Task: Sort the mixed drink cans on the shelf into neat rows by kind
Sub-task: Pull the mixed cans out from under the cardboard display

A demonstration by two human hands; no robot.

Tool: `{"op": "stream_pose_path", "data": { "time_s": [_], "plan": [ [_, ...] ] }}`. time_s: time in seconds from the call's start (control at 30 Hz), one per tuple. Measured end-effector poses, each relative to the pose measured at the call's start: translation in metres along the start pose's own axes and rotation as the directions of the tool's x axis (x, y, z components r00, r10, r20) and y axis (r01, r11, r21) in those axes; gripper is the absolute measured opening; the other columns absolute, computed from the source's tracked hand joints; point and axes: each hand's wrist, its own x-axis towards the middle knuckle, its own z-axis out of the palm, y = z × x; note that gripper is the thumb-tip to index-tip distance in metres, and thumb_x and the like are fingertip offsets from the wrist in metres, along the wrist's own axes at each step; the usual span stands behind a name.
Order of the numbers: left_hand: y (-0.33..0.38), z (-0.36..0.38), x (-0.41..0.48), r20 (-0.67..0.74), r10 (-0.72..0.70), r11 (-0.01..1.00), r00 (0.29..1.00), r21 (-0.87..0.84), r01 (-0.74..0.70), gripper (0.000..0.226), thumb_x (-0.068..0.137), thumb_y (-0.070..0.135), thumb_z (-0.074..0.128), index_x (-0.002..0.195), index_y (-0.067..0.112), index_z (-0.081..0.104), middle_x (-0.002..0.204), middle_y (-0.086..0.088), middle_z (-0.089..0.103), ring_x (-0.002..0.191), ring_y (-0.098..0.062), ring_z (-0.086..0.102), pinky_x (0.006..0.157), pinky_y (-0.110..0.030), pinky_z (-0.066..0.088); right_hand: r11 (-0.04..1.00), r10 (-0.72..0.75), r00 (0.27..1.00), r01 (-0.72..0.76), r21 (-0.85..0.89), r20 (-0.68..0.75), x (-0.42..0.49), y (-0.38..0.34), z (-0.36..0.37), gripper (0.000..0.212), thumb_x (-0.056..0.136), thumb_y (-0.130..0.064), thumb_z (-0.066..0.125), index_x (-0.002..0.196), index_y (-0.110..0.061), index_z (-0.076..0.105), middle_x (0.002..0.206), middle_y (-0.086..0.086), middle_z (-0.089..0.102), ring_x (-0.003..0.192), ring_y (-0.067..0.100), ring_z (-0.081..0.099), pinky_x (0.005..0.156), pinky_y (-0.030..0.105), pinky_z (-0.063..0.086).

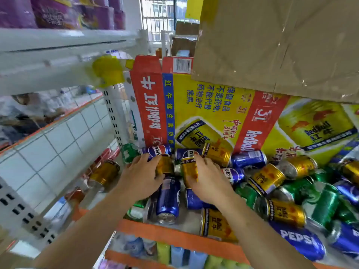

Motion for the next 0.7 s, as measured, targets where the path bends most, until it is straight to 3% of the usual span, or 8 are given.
{"op": "stream_pose_path", "data": {
  "time_s": [0.3,0.4,0.5,0.7],
  "plan": [
    [0.002,0.018,0.043,0.168,-0.036,0.999,0.985,-0.01,0.039,0.066,0.095,0.05,0.047,0.15,0.029,0.019,0.152,-0.005,0.027,0.134,-0.028,0.037,0.104,-0.042,0.039,0.993,0.106,0.987,-0.098,-0.069,0.118,0.046,0.013,0.027,0.092,0.085,-0.058,0.061,0.149,-0.033,0.0,0.137,0.014,0.045,0.118,0.035,0.053,0.084,0.043,0.05],
    [-0.001,0.024,0.058,0.247,0.006,0.995,0.969,-0.103,0.02,0.068,0.093,0.046,0.054,0.15,0.03,0.021,0.151,-0.005,0.026,0.127,-0.029,0.045,0.101,-0.042,0.042,0.983,0.153,0.982,-0.162,0.086,0.109,0.046,0.014,0.035,0.098,0.084,-0.047,0.067,0.149,-0.033,-0.005,0.134,0.013,0.046,0.108,0.033,0.059,0.078,0.038,0.049],
    [-0.006,0.032,0.073,0.309,0.087,0.982,0.947,-0.188,-0.028,0.074,0.089,0.04,0.062,0.15,0.028,0.023,0.153,-0.004,0.02,0.123,-0.028,0.049,0.099,-0.041,0.045,0.939,0.189,0.979,-0.203,0.277,0.077,0.046,0.014,0.036,0.099,0.078,-0.035,0.074,0.146,-0.034,0.003,0.128,0.007,0.05,0.101,0.027,0.061,0.08,0.038,0.053],
    [-0.019,0.044,0.098,0.393,0.2,0.959,0.898,-0.265,-0.097,0.094,0.061,0.078,0.063,0.141,0.043,0.028,0.147,-0.003,0.025,0.129,-0.028,0.043,0.101,-0.043,0.045,0.922,0.213,0.977,-0.211,0.324,0.028,0.058,0.005,0.021,0.098,0.071,-0.033,0.078,0.145,-0.028,0.013,0.126,0.002,0.053,0.111,0.025,0.055,0.089,0.039,0.049]
  ]
}}
